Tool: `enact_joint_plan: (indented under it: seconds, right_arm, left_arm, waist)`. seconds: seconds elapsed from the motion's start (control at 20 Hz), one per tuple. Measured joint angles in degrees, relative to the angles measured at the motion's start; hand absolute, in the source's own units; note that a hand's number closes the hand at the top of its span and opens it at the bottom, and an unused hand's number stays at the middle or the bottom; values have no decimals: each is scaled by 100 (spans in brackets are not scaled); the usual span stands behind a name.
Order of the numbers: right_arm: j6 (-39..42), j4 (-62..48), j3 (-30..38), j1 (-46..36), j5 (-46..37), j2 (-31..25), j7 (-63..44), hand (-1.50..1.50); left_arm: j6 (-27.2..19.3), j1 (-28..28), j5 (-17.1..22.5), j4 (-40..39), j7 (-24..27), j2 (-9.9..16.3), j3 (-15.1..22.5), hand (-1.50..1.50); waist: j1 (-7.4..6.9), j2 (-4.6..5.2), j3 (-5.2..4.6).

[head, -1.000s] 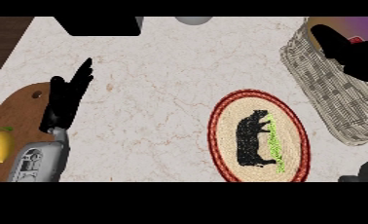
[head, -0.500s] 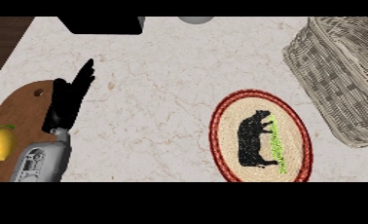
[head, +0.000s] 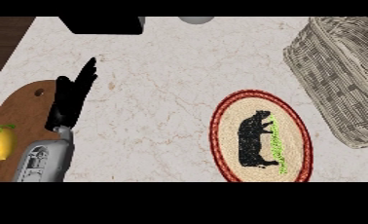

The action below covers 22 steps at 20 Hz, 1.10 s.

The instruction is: Pick the can from the placemat and place it in the basket

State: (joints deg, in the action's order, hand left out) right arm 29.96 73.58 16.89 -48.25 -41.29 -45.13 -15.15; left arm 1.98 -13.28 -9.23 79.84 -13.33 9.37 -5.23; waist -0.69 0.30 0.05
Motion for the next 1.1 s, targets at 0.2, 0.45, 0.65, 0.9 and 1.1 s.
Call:
enact_joint_plan:
  seconds: [0.2,0.45,0.65,0.9,1.1]
  right_arm:
    - [-336,-816,48,25,-35,-156,815,150]
    - [-771,-1599,-23,151,-207,-202,1561,150]
    - [-1079,-2196,-62,192,-313,-134,1985,150]
    - [-1105,-2853,182,131,-94,98,1921,-150]
    - [-1286,-3319,410,156,102,172,2195,-150]
  left_arm:
    - [110,116,47,85,19,52,-7,0]
    - [116,90,67,27,54,74,-67,0]
    - [141,84,65,75,-44,67,-46,0]
    - [113,118,27,84,-6,36,-22,0]
    - [173,-65,86,-115,27,124,-135,0]
  waist:
    - [-16,-4,-2]
    - [-4,-7,-3]
    - [-11,-7,-3]
    - [-14,-7,-2]
    - [-3,-2,-1]
